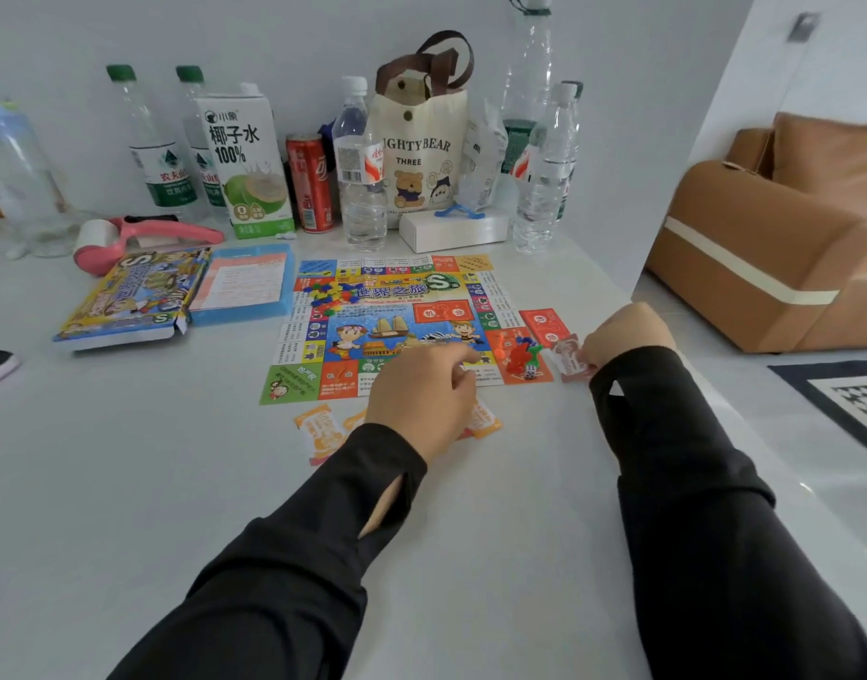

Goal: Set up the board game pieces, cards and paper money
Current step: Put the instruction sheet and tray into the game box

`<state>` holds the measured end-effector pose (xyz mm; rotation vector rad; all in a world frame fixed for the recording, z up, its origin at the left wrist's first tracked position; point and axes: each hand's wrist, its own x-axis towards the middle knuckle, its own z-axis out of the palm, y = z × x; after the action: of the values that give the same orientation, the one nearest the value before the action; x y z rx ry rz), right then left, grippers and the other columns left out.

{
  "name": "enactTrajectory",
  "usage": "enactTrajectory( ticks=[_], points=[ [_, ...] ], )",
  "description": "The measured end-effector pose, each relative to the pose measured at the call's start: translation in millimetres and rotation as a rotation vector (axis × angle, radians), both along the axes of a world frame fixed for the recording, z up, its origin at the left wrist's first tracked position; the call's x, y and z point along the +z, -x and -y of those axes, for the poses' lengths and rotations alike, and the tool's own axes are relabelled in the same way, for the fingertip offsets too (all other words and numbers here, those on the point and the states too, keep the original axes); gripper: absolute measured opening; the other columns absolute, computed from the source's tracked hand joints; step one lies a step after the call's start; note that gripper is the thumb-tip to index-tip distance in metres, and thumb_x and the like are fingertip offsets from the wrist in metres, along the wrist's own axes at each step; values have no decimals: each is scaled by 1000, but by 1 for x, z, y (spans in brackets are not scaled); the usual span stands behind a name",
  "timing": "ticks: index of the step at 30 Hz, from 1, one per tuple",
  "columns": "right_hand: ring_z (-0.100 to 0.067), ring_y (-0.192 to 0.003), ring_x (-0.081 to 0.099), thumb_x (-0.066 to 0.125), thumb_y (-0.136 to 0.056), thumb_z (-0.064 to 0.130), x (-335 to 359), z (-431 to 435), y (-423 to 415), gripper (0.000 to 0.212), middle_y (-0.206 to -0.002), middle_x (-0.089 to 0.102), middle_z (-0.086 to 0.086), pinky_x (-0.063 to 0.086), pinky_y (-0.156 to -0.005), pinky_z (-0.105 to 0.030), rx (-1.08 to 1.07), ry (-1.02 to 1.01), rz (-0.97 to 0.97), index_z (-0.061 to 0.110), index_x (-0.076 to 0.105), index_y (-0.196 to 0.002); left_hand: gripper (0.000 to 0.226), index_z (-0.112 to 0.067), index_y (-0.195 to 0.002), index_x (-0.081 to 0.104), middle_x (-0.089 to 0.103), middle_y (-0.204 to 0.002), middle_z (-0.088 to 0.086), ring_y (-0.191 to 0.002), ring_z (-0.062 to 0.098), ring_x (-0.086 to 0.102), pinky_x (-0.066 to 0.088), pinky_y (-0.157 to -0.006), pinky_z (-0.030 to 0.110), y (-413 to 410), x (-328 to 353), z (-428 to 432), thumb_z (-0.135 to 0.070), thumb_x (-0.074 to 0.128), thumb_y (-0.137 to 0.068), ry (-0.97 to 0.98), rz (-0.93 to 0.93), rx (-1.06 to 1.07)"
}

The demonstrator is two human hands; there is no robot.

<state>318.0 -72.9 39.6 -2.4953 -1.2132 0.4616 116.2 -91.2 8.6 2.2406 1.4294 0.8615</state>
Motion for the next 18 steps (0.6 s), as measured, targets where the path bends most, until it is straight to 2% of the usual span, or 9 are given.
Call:
enactTrajectory(
  ticks=[6,13,16,18],
  points=[
    [-24,-86,48,61,-88,22,-2,2,7,25,-87,50,-7,39,-78,-33,7,-12,-23,8,50,-106,26,-22,-113,65,69,-92,-4,-87,15,61,47,-76,27,1,3,1,-20,50,-91,-42,21,-3],
    [-22,-80,46,66,-84,21,-1,4,8,26,-86,48,-8,39,-77,-34,19,-1,25,11,45,-95,24,-19,-107,68,71,-92,-2,-83,15,63,50,-77,31,3,4,4,-15,53,-89,-78,86,4],
    [-21,-75,49,66,-84,21,0,5,11,23,-82,52,-8,40,-72,-33,23,-48,59,7,52,-96,24,-19,-106,69,71,-90,-1,-80,15,64,51,-75,32,5,4,3,-14,53,-89,-97,102,10],
    [-21,-77,51,63,-86,18,3,7,16,21,-87,58,-10,42,-72,-33,22,-117,77,6,57,-101,23,-19,-106,69,72,-87,0,-75,16,64,52,-73,35,9,5,1,-15,53,-89,-108,102,20]
  ],
)
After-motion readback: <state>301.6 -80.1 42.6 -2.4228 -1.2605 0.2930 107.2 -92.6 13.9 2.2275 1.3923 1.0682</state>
